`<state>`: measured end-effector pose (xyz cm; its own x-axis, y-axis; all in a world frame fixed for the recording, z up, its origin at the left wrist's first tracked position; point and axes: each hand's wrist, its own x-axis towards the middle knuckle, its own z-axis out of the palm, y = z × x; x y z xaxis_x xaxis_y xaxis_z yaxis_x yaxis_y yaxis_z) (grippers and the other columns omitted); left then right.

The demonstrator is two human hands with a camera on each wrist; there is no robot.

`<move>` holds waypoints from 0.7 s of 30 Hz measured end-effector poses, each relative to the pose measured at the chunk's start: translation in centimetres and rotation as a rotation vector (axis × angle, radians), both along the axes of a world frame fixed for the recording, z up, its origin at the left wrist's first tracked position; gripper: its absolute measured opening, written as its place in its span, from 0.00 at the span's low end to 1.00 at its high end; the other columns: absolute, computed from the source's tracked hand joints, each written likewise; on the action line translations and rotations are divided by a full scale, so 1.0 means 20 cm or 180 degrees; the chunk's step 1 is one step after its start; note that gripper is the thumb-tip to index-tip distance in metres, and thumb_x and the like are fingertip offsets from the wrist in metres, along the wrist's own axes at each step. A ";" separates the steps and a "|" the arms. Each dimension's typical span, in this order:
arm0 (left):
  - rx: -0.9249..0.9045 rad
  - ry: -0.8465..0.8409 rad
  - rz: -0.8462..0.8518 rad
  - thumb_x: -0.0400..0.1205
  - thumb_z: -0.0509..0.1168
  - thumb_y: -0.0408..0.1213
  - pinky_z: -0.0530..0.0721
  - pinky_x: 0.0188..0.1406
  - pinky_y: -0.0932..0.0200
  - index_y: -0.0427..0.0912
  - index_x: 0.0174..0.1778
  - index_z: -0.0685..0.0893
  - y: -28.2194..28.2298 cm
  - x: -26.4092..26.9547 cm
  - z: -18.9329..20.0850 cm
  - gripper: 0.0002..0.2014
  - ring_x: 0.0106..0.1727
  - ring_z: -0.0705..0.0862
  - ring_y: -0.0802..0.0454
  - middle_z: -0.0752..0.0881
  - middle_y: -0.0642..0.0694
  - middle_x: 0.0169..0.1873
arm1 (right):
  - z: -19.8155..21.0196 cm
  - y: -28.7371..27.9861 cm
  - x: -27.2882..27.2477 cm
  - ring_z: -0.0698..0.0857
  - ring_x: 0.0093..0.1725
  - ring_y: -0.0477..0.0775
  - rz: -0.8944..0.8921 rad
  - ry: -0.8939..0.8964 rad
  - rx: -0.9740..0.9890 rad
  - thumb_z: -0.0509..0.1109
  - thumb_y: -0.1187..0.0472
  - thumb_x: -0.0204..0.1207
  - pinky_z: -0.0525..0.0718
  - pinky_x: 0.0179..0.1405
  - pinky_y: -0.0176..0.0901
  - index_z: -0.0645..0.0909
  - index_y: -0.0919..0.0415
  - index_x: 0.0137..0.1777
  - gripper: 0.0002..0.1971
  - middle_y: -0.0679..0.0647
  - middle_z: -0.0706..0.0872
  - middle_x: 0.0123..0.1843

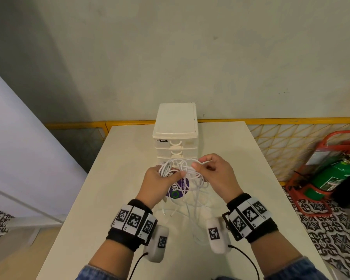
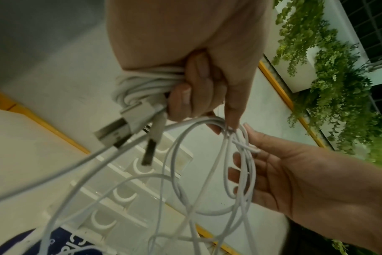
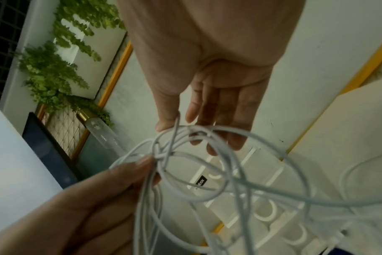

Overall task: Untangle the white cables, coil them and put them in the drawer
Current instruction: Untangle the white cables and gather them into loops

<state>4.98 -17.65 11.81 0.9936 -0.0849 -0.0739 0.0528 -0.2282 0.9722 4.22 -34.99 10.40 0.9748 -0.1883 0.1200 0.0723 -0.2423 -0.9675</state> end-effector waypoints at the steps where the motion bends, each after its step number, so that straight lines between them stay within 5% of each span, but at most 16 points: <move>1: -0.0034 0.0045 0.0016 0.73 0.76 0.37 0.79 0.19 0.63 0.35 0.41 0.88 0.01 0.00 0.01 0.09 0.20 0.80 0.61 0.83 0.55 0.20 | -0.01 -0.01 0.00 0.83 0.31 0.42 0.0121 0.0040 -0.0004 0.77 0.54 0.69 0.80 0.38 0.36 0.81 0.57 0.47 0.11 0.51 0.86 0.33; 5: -0.0450 0.0249 0.0123 0.78 0.71 0.35 0.81 0.25 0.51 0.37 0.34 0.84 0.03 -0.02 0.05 0.08 0.12 0.74 0.55 0.76 0.54 0.11 | -0.04 -0.06 0.00 0.86 0.51 0.40 0.0847 0.0237 -0.0217 0.78 0.55 0.68 0.81 0.53 0.33 0.81 0.49 0.55 0.16 0.45 0.89 0.50; 10: -0.0623 0.0267 0.0339 0.76 0.73 0.37 0.83 0.28 0.44 0.39 0.32 0.86 0.08 0.01 0.05 0.09 0.13 0.69 0.49 0.69 0.47 0.14 | -0.05 -0.09 -0.01 0.84 0.37 0.41 0.0721 0.0198 -0.0145 0.75 0.63 0.72 0.81 0.46 0.35 0.86 0.50 0.42 0.06 0.46 0.88 0.36; 14: -0.0758 0.0421 0.0602 0.75 0.75 0.39 0.79 0.30 0.40 0.39 0.24 0.78 0.14 0.03 0.05 0.17 0.10 0.72 0.43 0.69 0.45 0.12 | -0.05 -0.13 -0.01 0.83 0.36 0.40 0.0876 0.0264 -0.0183 0.73 0.59 0.74 0.80 0.45 0.32 0.87 0.49 0.47 0.05 0.49 0.88 0.40; 19: -0.0913 0.0213 0.0520 0.78 0.72 0.37 0.67 0.13 0.64 0.40 0.21 0.70 0.11 0.02 0.05 0.22 0.09 0.66 0.52 0.63 0.47 0.14 | -0.09 -0.04 -0.04 0.80 0.58 0.32 0.1128 0.0523 -0.0590 0.80 0.41 0.58 0.74 0.56 0.28 0.75 0.42 0.66 0.35 0.40 0.84 0.58; 21: -0.0841 0.0094 0.0427 0.78 0.72 0.37 0.66 0.14 0.66 0.40 0.23 0.69 0.09 0.01 0.07 0.21 0.12 0.63 0.53 0.63 0.48 0.14 | -0.14 0.01 -0.05 0.81 0.56 0.33 0.1240 0.0463 -0.0695 0.81 0.46 0.60 0.76 0.57 0.27 0.75 0.44 0.65 0.32 0.39 0.85 0.57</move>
<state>5.25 -15.94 13.14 0.9950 0.0269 -0.0959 0.0947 0.0435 0.9946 3.26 -34.79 7.70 0.9774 0.2096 -0.0270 0.0657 -0.4230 -0.9037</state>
